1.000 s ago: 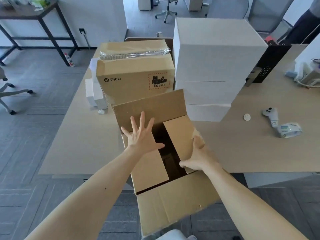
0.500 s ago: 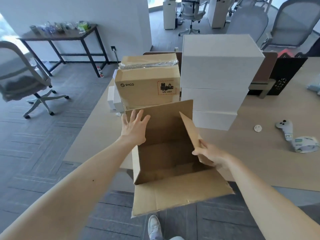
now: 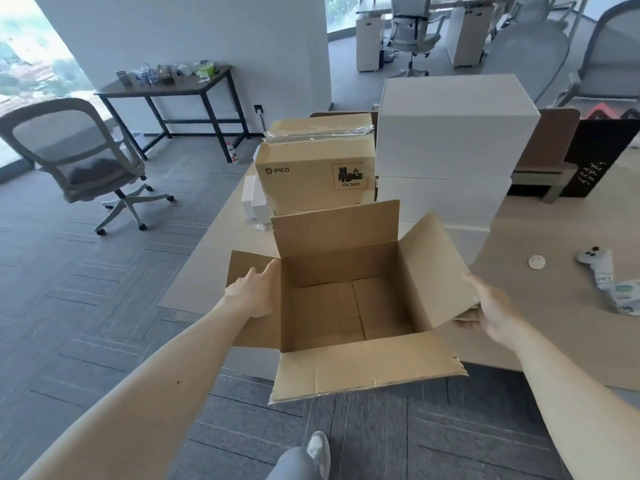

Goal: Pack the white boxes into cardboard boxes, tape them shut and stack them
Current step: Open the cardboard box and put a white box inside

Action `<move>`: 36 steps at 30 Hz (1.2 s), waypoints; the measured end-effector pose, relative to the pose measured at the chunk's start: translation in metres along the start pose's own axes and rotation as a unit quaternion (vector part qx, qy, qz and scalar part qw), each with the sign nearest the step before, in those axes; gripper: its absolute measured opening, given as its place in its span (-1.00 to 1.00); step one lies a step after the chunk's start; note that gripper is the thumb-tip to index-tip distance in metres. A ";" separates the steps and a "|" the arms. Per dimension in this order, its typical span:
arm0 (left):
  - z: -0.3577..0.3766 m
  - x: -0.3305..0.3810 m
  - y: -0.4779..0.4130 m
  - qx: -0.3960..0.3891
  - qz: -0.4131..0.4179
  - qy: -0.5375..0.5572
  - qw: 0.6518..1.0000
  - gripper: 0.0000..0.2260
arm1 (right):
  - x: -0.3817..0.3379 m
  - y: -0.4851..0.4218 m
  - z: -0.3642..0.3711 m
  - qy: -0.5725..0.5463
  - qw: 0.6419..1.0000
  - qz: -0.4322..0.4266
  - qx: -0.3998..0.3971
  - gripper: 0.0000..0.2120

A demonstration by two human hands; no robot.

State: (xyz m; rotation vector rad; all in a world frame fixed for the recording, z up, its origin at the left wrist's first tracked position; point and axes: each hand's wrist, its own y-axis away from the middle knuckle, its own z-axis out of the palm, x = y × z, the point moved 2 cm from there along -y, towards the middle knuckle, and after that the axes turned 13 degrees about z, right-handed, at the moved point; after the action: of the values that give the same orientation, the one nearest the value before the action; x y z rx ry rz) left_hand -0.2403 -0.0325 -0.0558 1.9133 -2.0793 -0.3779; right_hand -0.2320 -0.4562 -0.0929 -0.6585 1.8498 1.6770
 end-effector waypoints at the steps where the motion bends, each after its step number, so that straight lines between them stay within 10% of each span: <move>1: 0.002 0.000 -0.002 -0.004 0.001 0.009 1.000 -0.11 | 0.002 -0.001 -0.004 0.016 0.999 -0.010 0.036 -0.66; 11: -0.013 0.000 -0.076 -0.041 0.092 0.041 0.994 0.03 | 0.021 0.010 0.014 0.387 0.866 -0.039 0.315 -0.43; 20: 0.015 -0.045 -0.129 -0.059 0.121 0.096 0.986 0.20 | 0.043 -0.008 0.088 0.463 0.848 0.075 0.247 -0.03; 28: 0.024 -0.063 -0.163 -0.075 0.181 0.096 0.976 -0.20 | 0.092 -0.003 0.120 0.395 0.864 0.126 0.285 -0.62; 36: 0.034 -0.062 -0.189 -0.039 0.217 0.145 0.964 -0.67 | 0.098 -0.001 0.127 0.390 0.857 0.152 0.300 -0.58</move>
State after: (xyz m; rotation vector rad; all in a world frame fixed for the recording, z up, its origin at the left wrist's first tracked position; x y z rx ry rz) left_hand -0.0745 0.0137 -0.1618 1.3198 -2.1619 -0.0719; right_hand -0.2934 -0.3287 -0.1693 -0.8652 3.0003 0.8950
